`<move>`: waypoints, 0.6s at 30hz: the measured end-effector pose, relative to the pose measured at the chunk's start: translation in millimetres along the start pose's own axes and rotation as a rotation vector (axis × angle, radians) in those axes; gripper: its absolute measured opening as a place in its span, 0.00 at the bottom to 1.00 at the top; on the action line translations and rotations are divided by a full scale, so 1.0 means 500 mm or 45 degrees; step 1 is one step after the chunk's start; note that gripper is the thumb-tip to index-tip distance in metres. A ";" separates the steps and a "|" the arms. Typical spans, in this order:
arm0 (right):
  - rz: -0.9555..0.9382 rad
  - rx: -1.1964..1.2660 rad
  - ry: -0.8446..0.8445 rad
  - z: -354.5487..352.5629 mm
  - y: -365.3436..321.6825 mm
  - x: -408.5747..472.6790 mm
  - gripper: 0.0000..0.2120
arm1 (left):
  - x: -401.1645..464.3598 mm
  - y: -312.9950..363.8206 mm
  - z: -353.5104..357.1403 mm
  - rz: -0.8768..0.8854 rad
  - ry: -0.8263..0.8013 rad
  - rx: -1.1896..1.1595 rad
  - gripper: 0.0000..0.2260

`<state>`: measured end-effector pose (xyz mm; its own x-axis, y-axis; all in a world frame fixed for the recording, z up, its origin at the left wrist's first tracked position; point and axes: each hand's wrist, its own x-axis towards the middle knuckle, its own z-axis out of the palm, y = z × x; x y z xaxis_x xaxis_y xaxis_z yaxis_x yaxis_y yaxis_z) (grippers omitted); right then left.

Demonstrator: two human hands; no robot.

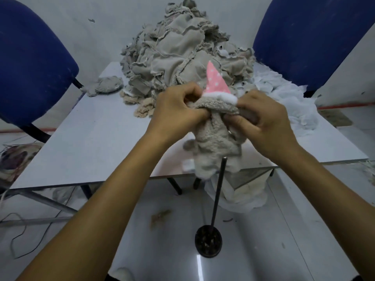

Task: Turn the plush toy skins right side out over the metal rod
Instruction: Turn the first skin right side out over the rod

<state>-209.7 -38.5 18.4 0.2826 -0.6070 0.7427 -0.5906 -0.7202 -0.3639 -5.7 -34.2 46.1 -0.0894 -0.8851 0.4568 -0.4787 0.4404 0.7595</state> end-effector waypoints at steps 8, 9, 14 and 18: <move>-0.006 -0.008 0.039 0.011 -0.013 -0.004 0.09 | 0.010 0.006 -0.037 -0.077 -0.290 -0.029 0.14; 0.009 0.011 0.008 0.012 -0.013 -0.003 0.10 | 0.011 0.008 -0.047 -0.093 -0.338 -0.053 0.14; -0.022 0.099 0.139 0.015 -0.016 -0.007 0.11 | 0.011 0.016 -0.072 -0.051 -0.374 -0.249 0.13; 0.210 0.699 -0.098 0.012 -0.020 -0.001 0.07 | 0.012 -0.010 -0.097 -0.197 -0.666 -0.601 0.11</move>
<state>-199.6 -33.2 18.4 0.2864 -0.7339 0.6159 -0.1586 -0.6703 -0.7249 38.4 -34.5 67.7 -0.5142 -0.8469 0.1358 -0.1021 0.2176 0.9707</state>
